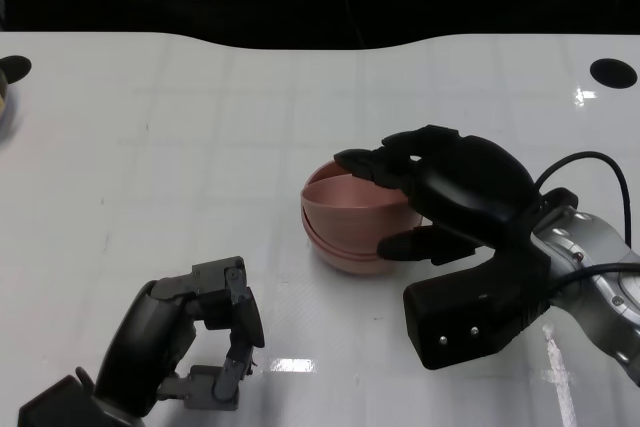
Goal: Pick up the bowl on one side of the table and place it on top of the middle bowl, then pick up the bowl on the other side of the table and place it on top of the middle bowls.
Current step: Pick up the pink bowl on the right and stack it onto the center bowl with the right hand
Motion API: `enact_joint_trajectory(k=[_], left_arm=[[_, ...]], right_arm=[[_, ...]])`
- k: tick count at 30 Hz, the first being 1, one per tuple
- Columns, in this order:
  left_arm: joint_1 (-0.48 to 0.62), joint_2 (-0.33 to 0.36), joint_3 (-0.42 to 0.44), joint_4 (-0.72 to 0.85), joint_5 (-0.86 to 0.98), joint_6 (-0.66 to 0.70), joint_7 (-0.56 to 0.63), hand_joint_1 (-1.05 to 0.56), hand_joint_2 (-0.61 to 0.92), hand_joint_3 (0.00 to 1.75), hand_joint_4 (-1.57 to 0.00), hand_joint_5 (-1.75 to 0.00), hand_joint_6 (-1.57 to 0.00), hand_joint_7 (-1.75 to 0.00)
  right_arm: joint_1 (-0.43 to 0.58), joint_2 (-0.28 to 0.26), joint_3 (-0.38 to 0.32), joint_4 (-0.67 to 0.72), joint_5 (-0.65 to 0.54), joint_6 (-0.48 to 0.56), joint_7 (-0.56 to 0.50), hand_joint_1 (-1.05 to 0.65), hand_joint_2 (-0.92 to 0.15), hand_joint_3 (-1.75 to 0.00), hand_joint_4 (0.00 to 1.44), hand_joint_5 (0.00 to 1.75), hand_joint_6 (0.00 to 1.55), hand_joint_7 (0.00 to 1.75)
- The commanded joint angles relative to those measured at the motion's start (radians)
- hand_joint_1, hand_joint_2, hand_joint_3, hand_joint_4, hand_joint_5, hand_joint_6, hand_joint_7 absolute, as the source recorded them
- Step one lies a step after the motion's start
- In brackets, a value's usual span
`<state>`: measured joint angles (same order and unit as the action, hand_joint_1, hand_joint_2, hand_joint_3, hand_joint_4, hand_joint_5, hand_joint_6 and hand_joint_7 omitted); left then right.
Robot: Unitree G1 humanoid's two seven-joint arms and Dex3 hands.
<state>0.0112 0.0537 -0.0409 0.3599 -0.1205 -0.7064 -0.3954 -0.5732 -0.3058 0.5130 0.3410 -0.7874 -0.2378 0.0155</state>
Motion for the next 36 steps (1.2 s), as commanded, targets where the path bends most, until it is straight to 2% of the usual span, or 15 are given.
enact_joint_trajectory(k=[1,9,20,36], left_arm=[[-0.011,0.012,0.006,0.011,0.004,-0.013,0.006,-0.03,0.36,1.47,-0.94,-1.75,-0.84,-1.61],[-0.01,0.015,0.007,0.009,0.006,-0.01,0.007,-0.04,0.36,1.46,-0.93,-1.75,-0.84,-1.61],[-0.012,0.016,0.006,0.012,0.001,-0.01,0.004,-0.05,0.36,1.45,-0.93,-1.75,-0.84,-1.61],[-0.007,0.016,0.005,0.004,-0.007,0.001,0.0,-0.07,0.37,1.42,-0.93,-1.75,-0.84,-1.59]], right_arm=[[0.025,-0.019,-0.021,-0.035,0.007,0.008,0.008,-0.88,-0.92,-0.44,0.11,0.14,0.19,0.0],[0.084,-0.029,-0.023,-0.068,-0.013,0.0,-0.021,-0.87,-0.92,-0.43,0.11,0.18,0.19,0.01],[0.134,-0.025,-0.005,-0.038,-0.032,-0.029,-0.049,-0.88,-0.92,-0.46,0.1,0.24,0.22,0.02],[0.105,0.024,0.023,0.073,-0.06,-0.006,-0.075,-0.84,-0.92,-0.42,0.08,0.27,0.21,0.0]])
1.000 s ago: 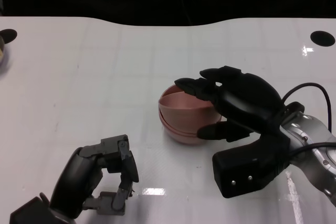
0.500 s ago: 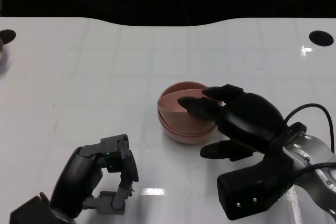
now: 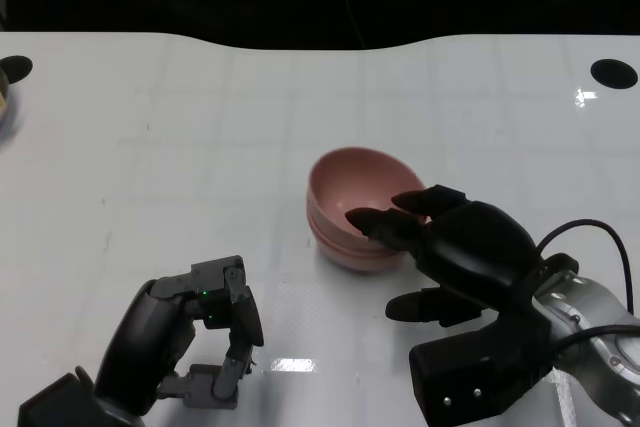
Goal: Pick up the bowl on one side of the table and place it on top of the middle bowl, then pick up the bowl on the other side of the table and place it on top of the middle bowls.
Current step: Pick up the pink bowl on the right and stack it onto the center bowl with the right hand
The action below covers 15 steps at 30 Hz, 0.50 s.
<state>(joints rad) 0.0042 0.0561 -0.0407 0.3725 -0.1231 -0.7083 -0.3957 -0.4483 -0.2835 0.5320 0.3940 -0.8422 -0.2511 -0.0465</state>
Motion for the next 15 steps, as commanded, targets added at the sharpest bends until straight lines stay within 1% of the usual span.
enact_joint_trajectory(k=[1,10,15], left_arm=[[0.0,0.013,0.004,-0.01,-0.007,0.007,0.0,-0.07,0.37,1.42,-0.92,-1.75,-0.84,-1.59],[0.001,0.014,0.004,-0.017,-0.012,0.015,-0.003,-0.07,0.38,1.4,-0.92,-1.75,-0.84,-1.59],[-0.003,0.013,0.004,-0.01,-0.006,0.004,0.0,-0.06,0.38,1.4,-0.93,-1.75,-0.84,-1.59]], right_arm=[[-0.023,0.005,0.005,0.029,-0.006,0.007,-0.018,-0.84,-0.92,-0.42,0.07,0.27,0.2,0.0],[-0.051,0.035,0.014,0.106,0.003,-0.003,-0.064,-0.83,-0.92,-0.4,0.05,0.29,0.18,0.0],[-0.051,0.047,-0.003,0.11,0.029,-0.02,-0.104,-0.82,-0.92,-0.41,0.01,0.29,0.15,0.0]])
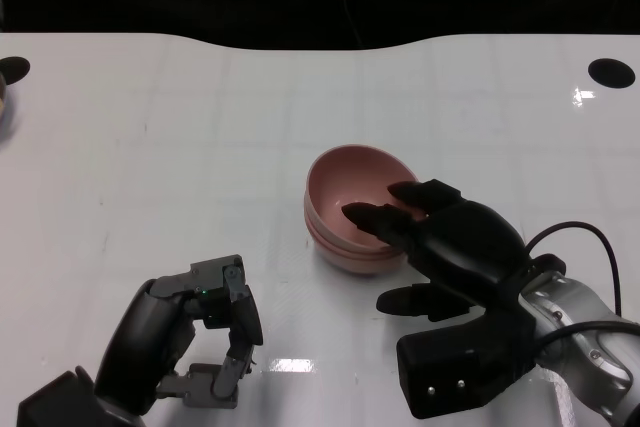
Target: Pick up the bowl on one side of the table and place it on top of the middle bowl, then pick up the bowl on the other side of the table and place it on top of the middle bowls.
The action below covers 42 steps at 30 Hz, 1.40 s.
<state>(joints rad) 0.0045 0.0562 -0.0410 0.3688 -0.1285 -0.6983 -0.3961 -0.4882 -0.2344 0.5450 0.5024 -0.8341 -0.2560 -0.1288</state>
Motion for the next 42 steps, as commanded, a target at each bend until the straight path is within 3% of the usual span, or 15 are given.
enact_joint_trajectory(k=[1,9,16,19,23,26,28,32,35,38,39,40,42], left_arm=[[-0.003,0.012,0.004,-0.006,0.001,-0.007,0.002,-0.07,0.38,1.4,-0.93,-1.75,-0.84,-1.59],[-0.002,0.009,0.003,-0.01,0.001,-0.001,0.004,-0.05,0.38,1.43,-0.93,-1.75,-0.85,-1.59],[-0.003,0.009,0.003,-0.013,0.007,-0.003,0.007,-0.05,0.37,1.45,-0.94,-1.75,-0.85,-1.6],[-0.004,0.009,0.003,-0.011,0.006,-0.003,0.007,-0.05,0.37,1.45,-0.94,-1.75,-0.85,-1.6],[-0.007,0.008,0.003,-0.006,0.007,-0.009,0.006,-0.05,0.36,1.45,-0.94,-1.75,-0.85,-1.6],[-0.007,0.008,0.003,-0.007,0.004,-0.006,0.004,-0.04,0.36,1.45,-0.94,-1.75,-0.85,-1.61],[-0.008,0.007,0.003,-0.008,0.001,-0.001,0.003,-0.05,0.36,1.45,-0.94,-1.75,-0.85,-1.61],[-0.012,0.005,0.003,-0.001,-0.005,-0.006,-0.001,-0.04,0.36,1.45,-0.94,-1.75,-0.85,-1.61],[-0.012,0.006,0.003,-0.002,0.004,-0.006,0.006,-0.04,0.36,1.45,-0.94,-1.75,-0.85,-1.61],[-0.013,0.007,0.005,-0.001,0.015,-0.012,0.013,-0.04,0.35,1.47,-0.95,-1.75,-0.85,-1.61],[-0.013,0.008,0.005,-0.002,0.016,-0.011,0.013,-0.04,0.35,1.47,-0.95,-1.75,-0.85,-1.61],[-0.011,0.009,0.006,-0.005,0.016,-0.008,0.013,-0.04,0.35,1.47,-0.95,-1.75,-0.85,-1.61],[-0.008,0.009,0.006,-0.011,0.013,-0.003,0.012,-0.04,0.35,1.47,-0.95,-1.75,-0.85,-1.61]], right_arm=[[-0.011,-0.003,-0.019,-0.005,0.025,-0.018,-0.028,-0.82,-0.92,-0.39,0.0,0.3,0.15,0.0],[0.026,-0.02,-0.064,-0.116,0.066,-0.023,-0.022,-0.79,-0.92,-0.37,0.0,0.29,0.15,0.01],[0.126,-0.049,-0.114,-0.251,0.081,-0.048,-0.059,-0.77,-0.92,-0.32,0.0,0.37,0.17,0.02],[0.174,-0.062,-0.139,-0.295,0.094,-0.08,-0.084,-0.75,-0.92,-0.29,0.0,0.44,0.19,0.02],[0.227,-0.081,-0.164,-0.33,0.1,-0.134,-0.125,-0.67,-0.92,-0.2,0.0,0.74,0.29,0.08],[0.27,-0.088,-0.184,-0.347,0.093,-0.187,-0.189,-0.62,-0.92,-0.15,0.08,0.86,0.4,0.14],[0.302,-0.086,-0.202,-0.349,0.11,-0.244,-0.241,-0.58,-0.92,-0.11,0.21,0.91,0.51,0.2],[0.363,-0.076,-0.236,-0.36,0.163,-0.332,-0.285,-0.46,-0.91,-0.07,0.36,0.95,0.64,0.28],[0.405,-0.068,-0.258,-0.377,0.192,-0.372,-0.294,-0.31,-0.87,-0.04,0.45,1.0,0.72,0.34],[0.463,-0.048,-0.282,-0.396,0.238,-0.417,-0.313,-0.12,-0.85,-0.06,0.62,1.19,0.86,0.53],[0.477,-0.04,-0.289,-0.397,0.256,-0.434,-0.314,-0.08,-0.76,-0.23,0.65,1.25,0.85,0.65],[0.49,-0.033,-0.295,-0.398,0.276,-0.448,-0.311,-0.02,-0.51,-0.74,0.67,1.3,0.84,0.78],[0.517,-0.023,-0.308,-0.405,0.318,-0.468,-0.298,0.01,-0.34,-1.12,0.7,1.34,0.83,0.91]])
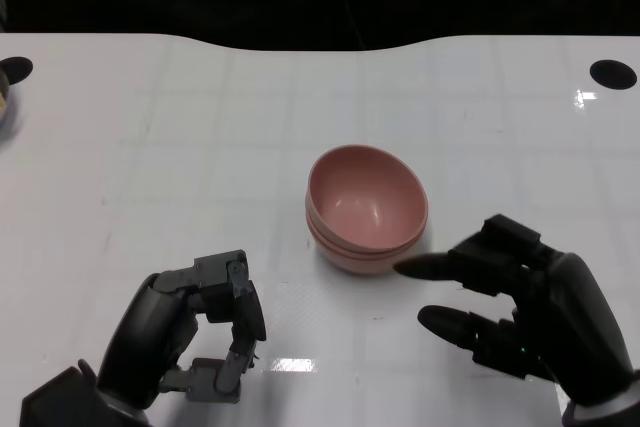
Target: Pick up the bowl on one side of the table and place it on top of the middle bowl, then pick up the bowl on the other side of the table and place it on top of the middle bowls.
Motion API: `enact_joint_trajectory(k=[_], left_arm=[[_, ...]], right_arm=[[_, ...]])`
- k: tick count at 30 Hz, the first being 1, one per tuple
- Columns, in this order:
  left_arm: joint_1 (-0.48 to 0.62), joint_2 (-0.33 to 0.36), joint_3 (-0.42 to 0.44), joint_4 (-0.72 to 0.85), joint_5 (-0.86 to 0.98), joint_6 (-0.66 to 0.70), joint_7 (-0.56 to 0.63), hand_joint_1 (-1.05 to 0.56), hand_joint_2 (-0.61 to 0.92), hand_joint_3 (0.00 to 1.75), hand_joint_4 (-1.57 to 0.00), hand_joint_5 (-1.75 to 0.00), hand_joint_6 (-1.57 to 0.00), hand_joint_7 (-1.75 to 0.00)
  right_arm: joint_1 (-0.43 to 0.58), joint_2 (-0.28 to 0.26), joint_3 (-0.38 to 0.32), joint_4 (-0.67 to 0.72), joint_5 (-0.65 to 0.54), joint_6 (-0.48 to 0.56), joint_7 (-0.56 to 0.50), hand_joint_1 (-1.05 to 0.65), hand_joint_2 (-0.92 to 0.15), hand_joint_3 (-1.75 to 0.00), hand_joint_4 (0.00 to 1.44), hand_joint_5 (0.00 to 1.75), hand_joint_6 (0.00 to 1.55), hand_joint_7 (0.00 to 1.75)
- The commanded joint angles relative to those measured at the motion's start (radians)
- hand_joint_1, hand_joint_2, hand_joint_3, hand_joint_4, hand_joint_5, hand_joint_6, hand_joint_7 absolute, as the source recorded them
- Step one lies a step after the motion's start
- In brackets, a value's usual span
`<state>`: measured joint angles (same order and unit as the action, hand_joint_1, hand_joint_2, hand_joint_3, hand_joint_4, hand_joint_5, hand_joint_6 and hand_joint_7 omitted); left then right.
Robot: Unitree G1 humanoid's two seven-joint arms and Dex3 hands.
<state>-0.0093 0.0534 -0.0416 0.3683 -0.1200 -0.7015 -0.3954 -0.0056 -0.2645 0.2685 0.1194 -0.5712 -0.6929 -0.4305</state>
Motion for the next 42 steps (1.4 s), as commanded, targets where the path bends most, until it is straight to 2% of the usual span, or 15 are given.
enact_joint_trajectory(k=[1,4,9,13,16,25,36,42], left_arm=[[0.006,0.012,0.007,-0.012,0.002,0.001,0.011,-0.04,0.35,1.47,-0.95,-1.75,-0.85,-1.61],[0.008,0.014,0.009,-0.015,-0.009,0.007,0.005,-0.03,0.35,1.47,-0.95,-1.75,-0.86,-1.61],[0.009,0.025,0.015,-0.014,-0.01,0.007,0.002,-0.03,0.35,1.48,-0.95,-1.75,-0.85,-1.61],[0.013,0.031,0.017,-0.013,-0.012,0.006,0.0,-0.01,0.35,1.49,-0.94,-1.75,-0.85,-1.61],[0.015,0.036,0.019,-0.015,-0.019,0.01,-0.005,0.0,0.35,1.49,-0.95,-1.75,-0.85,-1.6],[0.012,0.05,0.022,-0.007,-0.05,0.009,-0.026,0.0,0.35,1.47,-0.95,-1.75,-0.85,-1.59],[0.007,0.052,0.025,0.004,-0.059,0.024,-0.039,0.02,0.31,1.54,-0.92,-1.75,-0.86,-1.56],[0.011,0.05,0.028,0.004,-0.077,0.025,-0.054,0.01,0.28,1.56,-0.94,-1.68,-0.89,-1.48]], right_arm=[[0.047,0.011,-0.039,-0.025,0.075,-0.045,0.009,0.03,-0.29,-1.23,0.73,1.38,0.84,0.99],[0.081,0.023,-0.06,-0.032,0.125,-0.08,0.025,0.07,-0.24,-1.38,0.81,1.45,0.84,1.12],[0.116,0.038,-0.088,-0.018,0.197,-0.1,0.078,0.09,-0.27,-1.43,0.82,1.57,0.81,1.21],[0.122,0.052,-0.102,-0.01,0.244,-0.085,0.124,0.14,-0.16,-1.65,0.87,1.7,0.85,1.3],[0.122,0.06,-0.112,0.0,0.27,-0.086,0.157,0.13,-0.15,-1.71,0.88,1.74,0.86,1.35],[0.11,0.091,-0.138,0.035,0.318,-0.088,0.225,0.15,-0.14,-1.75,0.94,1.75,0.87,1.48],[0.106,0.134,-0.163,0.058,0.377,-0.059,0.293,0.15,-0.15,-1.75,0.95,1.75,0.86,1.5],[0.113,0.148,-0.169,0.05,0.392,-0.051,0.317,0.16,-0.17,-1.75,0.94,1.75,0.86,1.51]])
